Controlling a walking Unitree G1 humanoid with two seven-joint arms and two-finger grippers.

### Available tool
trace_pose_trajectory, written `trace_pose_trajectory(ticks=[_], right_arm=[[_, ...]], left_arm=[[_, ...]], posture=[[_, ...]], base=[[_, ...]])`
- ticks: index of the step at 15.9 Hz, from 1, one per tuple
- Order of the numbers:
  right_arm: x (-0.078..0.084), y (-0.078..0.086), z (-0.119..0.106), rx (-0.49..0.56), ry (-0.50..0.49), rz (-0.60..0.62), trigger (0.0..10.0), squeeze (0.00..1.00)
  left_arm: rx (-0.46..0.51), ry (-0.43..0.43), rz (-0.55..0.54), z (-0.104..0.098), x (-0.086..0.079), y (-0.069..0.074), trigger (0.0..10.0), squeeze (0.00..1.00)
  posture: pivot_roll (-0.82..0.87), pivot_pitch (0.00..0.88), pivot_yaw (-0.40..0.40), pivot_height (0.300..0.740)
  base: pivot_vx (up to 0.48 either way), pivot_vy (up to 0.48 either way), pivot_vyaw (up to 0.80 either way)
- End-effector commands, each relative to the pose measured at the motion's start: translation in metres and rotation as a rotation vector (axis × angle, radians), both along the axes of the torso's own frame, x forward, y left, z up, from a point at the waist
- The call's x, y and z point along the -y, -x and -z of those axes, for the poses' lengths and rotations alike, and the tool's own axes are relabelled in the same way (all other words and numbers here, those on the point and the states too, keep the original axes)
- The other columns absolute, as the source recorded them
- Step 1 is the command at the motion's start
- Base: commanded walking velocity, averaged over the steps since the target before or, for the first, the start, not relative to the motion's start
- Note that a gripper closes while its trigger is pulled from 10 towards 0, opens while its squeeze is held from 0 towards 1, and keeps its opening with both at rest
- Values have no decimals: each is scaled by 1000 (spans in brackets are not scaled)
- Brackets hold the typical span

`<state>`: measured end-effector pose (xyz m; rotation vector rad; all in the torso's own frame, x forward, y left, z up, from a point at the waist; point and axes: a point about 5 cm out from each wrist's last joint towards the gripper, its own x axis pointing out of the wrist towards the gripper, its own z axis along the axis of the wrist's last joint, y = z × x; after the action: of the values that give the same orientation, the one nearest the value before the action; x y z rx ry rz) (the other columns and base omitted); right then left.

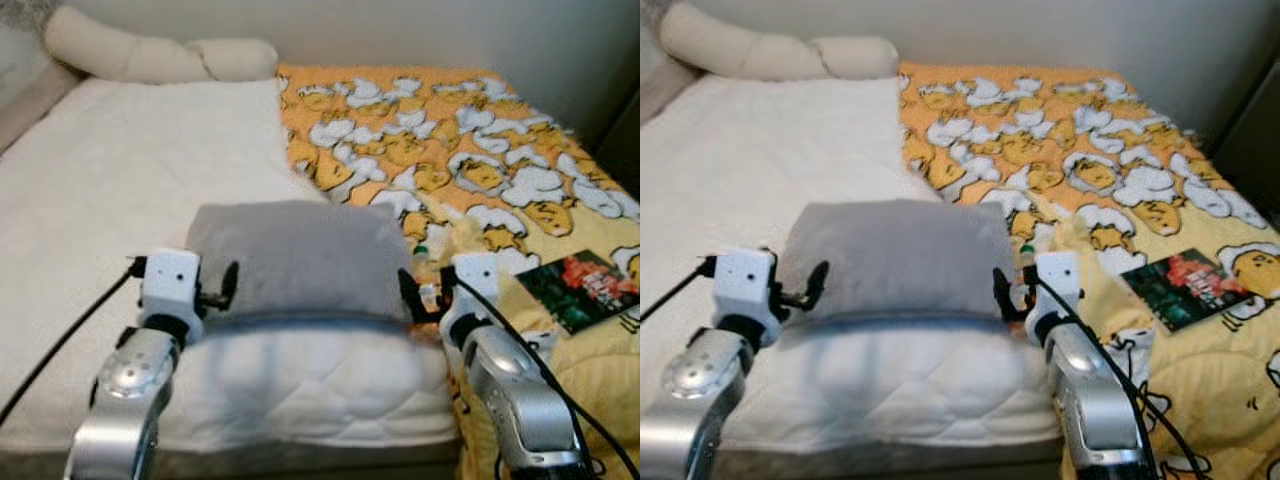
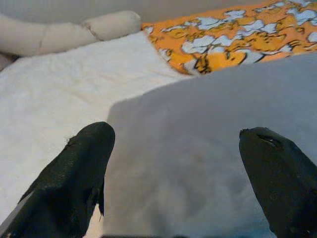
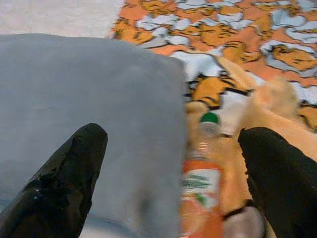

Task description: Clean up the room

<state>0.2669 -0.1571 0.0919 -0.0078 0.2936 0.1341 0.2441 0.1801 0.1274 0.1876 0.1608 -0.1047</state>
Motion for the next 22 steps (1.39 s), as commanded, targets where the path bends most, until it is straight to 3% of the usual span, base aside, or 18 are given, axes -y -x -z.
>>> trace_pose_trajectory(ticks=[1, 7, 9, 12, 14, 18, 22], right_arm=[[11, -1, 0, -23, -1, 47, 10000, 0], [11, -29, 19, -194, -88, 55, 10000, 0], [4, -49, 23, -258, -133, -4, 10000, 0], [14, -76, 19, -254, -113, 35, 10000, 0], [20, -81, 20, -260, -92, 51, 10000, 0], [50, -80, 26, -312, -51, 159, 10000, 0], [63, -83, 18, -257, -126, 210, 10000, 0]], left_arm=[[-9, 16, 73, -2, 13, 0, 10000, 4], [9, 24, 431, -20, 47, 0, 10000, 0], [-10, 4, 563, -25, 54, 0, 10000, 0], [-43, -7, 723, -32, 61, 5, 10000, 0], [-60, -14, 775, -34, 62, 8, 10000, 0], [-76, -28, 819, -36, 62, 11, 10000, 0], [-87, -26, 834, -37, 62, 14, 10000, 0]], posture=[[-61, 0, -11, 740], [-51, 0, 2, 740], [-44, 0, 14, 740], [-22, 0, 20, 740], [-19, 0, 22, 740], [-14, 0, 26, 740], [-18, 0, 32, 740]], base=[[0, 0, 0], [0, 0, 0], [0, 0, 0], [0, 0, 0], [0, 0, 0], [0, 0, 0], [0, 0, 0]])
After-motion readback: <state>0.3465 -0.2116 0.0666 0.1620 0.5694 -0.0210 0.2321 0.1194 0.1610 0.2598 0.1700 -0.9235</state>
